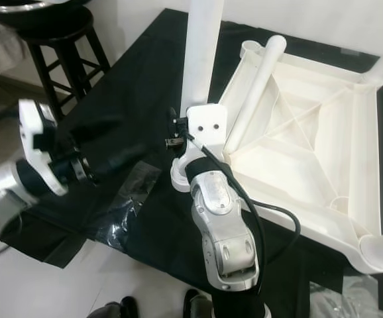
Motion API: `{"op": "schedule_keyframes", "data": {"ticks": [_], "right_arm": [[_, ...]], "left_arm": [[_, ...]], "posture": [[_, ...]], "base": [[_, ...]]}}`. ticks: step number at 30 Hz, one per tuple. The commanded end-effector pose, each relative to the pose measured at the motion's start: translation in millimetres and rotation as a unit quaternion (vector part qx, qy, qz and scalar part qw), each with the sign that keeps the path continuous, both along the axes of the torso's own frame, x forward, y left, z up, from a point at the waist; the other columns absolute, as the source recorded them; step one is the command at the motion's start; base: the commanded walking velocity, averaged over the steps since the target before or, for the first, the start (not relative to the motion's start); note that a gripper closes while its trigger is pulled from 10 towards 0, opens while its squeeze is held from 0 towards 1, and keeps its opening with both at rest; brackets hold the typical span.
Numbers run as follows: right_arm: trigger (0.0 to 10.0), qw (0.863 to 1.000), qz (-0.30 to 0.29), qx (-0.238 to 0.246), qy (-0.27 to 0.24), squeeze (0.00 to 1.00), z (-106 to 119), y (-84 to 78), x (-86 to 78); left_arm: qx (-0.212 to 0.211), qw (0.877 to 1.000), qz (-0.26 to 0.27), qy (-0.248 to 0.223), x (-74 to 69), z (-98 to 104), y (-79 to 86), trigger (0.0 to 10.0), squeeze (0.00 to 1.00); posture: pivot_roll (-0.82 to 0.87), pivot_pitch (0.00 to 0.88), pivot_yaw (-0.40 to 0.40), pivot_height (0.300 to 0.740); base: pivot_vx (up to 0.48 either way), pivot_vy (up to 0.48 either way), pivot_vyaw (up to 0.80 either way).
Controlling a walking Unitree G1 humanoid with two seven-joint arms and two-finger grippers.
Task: Building children table
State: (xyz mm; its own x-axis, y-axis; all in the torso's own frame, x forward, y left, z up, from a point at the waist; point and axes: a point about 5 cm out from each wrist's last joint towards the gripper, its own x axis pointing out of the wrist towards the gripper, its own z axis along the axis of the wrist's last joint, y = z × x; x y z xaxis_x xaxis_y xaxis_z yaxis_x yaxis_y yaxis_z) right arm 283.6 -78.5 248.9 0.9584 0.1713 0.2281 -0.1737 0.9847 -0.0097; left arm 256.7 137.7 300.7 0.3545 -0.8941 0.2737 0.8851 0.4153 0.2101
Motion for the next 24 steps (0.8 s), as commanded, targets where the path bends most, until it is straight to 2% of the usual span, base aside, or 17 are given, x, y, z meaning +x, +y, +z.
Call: {"op": "schedule_keyframes", "data": {"ticks": [1,5,6,7,8,9,15,17,21,24], "right_arm": [[10.0,0.977,-0.029,-0.026,0.211,0.00,-79,-7.7,8.4],[10.0,0.977,-0.029,-0.027,0.210,0.00,-78,-7.0,9.3],[10.0,0.978,-0.028,-0.030,0.207,0.00,-77,-6.5,10.8],[10.0,0.979,-0.018,-0.039,0.201,0.00,-75,-4.4,13.5],[10.0,0.979,-0.018,-0.039,0.201,0.00,-75,-4.4,13.5],[10.0,0.979,-0.012,-0.042,0.199,0.00,-74,-2.8,14.3],[10.0,0.979,0.010,-0.046,0.196,0.00,-73,4.1,15.9],[10.0,0.979,0.024,-0.045,0.196,0.00,-73,9.3,16.8],[10.0,0.979,0.027,-0.045,0.195,0.00,-72,11.1,17.0],[10.0,0.980,0.034,-0.043,0.193,0.00,-70,14.5,16.5]], "left_arm": [[0.006,0.998,-0.056,0.002,-0.4,14,1.3,10.0,0.00],[0.004,0.997,-0.074,-0.002,1.1,23,1.5,10.0,0.00],[0.008,0.995,-0.103,0.004,2.9,32,0.3,10.0,0.00],[0.020,0.985,-0.168,0.022,4.9,49,-4.5,10.0,0.89],[0.020,0.985,-0.168,0.022,4.9,49,-4.5,10.0,0.89],[0.025,0.980,-0.196,0.028,5.4,58,-7.7,10.0,1.00],[0.046,0.972,-0.229,0.025,11.8,75,-20.5,10.0,1.00],[0.058,0.966,-0.250,0.026,17.3,86,-30.9,10.0,1.00],[0.064,0.964,-0.256,0.032,21.1,90,-34.7,10.0,1.00],[0.089,0.965,-0.245,0.031,28.2,88,-43.0,10.0,1.00]], "posture": [[-0.05,0.275,0.018,0.740],[-0.05,0.275,0.018,0.740],[-0.05,0.269,0.021,0.740],[-0.05,0.265,0.023,0.740],[-0.05,0.265,0.023,0.740],[-0.05,0.261,0.024,0.740],[-0.05,0.250,0.027,0.740],[-0.05,0.243,0.032,0.740],[-0.05,0.243,0.033,0.740],[-0.05,0.239,0.040,0.740]], "base": [[0.000,0.000,0.00],[0.000,0.000,0.00],[0.000,0.000,0.00],[0.000,0.000,0.00],[0.000,0.000,0.00],[0.000,0.000,0.00],[0.000,0.000,0.00],[0.000,0.000,0.00],[0.000,0.000,0.00],[0.000,0.000,0.00]]}}
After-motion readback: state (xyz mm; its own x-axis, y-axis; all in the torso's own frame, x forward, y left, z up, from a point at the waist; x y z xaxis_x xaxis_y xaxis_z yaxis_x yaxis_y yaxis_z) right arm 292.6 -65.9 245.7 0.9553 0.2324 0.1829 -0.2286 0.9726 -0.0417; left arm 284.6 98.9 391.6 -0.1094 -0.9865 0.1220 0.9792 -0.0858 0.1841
